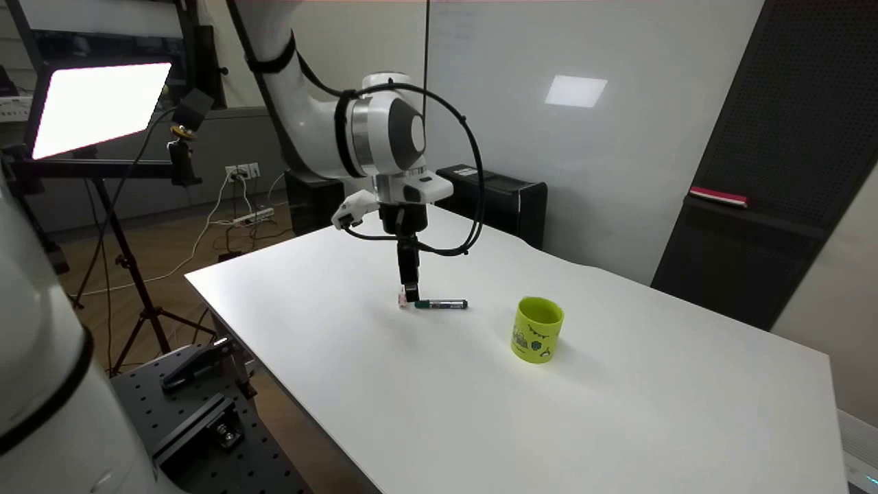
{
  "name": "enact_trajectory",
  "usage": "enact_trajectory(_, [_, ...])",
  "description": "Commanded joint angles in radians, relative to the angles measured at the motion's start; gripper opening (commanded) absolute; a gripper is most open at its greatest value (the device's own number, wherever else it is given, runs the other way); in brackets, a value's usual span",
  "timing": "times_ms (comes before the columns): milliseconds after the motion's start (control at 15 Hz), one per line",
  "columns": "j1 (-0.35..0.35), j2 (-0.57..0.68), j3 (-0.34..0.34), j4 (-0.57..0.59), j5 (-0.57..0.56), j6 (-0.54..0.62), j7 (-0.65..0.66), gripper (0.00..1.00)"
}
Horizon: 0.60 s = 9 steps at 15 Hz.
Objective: Put the marker in the cup
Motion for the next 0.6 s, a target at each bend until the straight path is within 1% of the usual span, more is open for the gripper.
enact_trajectory(0, [0.132,0.174,-0.078,0.163,-0.010,0.007,0.094,1.00])
enact_trajectory(133, [0.188,0.240,-0.109,0.241,0.009,-0.011,0.080,1.00])
enact_trajectory(333, [0.254,0.303,-0.168,0.340,0.010,-0.029,0.062,1.00])
enact_trajectory(533, [0.294,0.354,-0.218,0.409,0.008,-0.024,0.060,1.00])
